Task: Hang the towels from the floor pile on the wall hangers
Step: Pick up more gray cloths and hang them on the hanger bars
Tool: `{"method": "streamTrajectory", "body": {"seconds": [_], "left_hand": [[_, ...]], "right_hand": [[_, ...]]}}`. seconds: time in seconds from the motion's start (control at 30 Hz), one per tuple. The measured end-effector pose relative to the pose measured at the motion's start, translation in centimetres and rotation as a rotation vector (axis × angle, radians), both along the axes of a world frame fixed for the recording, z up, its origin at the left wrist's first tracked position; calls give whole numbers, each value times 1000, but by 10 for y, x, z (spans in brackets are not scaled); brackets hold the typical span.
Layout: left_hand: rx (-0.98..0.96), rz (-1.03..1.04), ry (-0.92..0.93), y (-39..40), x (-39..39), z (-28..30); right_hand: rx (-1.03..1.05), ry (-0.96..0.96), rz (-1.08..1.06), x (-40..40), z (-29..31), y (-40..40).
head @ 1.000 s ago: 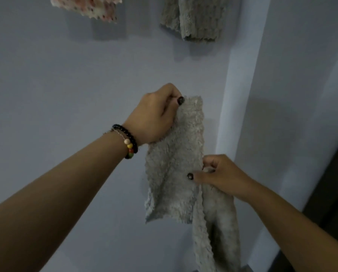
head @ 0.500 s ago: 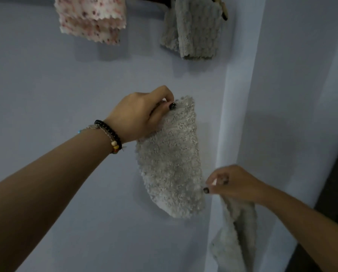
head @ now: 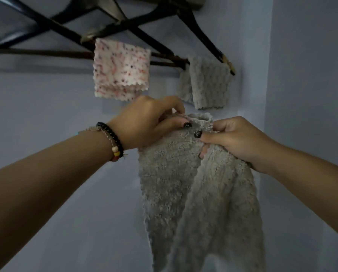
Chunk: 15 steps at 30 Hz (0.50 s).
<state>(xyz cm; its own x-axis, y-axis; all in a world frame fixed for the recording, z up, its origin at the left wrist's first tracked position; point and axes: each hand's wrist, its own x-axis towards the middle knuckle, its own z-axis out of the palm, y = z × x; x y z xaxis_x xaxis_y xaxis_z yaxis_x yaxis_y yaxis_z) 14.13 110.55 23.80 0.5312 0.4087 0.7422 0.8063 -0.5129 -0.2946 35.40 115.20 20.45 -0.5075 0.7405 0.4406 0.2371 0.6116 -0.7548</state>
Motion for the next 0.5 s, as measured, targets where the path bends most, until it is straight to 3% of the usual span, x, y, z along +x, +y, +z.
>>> {"method": "streamTrajectory", "body": {"seconds": [0.07,0.17,0.23,0.37,0.5], "left_hand": [[-73,76,34,-7,-2,25],[-275,357,104,-16,-7,56],[-366,454,57,-17,-14,70],[-376,452,-146,-15,-31,88],[-337,292,-432,-2,-29,101]], "right_hand": [[30,-7,-16,-3,14,-2],[57,-17,-55,-8,35,-4],[37,3,-77,-10,46,-1],[-60,104,-61,-14,58,7],[-50,218,-64,-19,76,19]]}}
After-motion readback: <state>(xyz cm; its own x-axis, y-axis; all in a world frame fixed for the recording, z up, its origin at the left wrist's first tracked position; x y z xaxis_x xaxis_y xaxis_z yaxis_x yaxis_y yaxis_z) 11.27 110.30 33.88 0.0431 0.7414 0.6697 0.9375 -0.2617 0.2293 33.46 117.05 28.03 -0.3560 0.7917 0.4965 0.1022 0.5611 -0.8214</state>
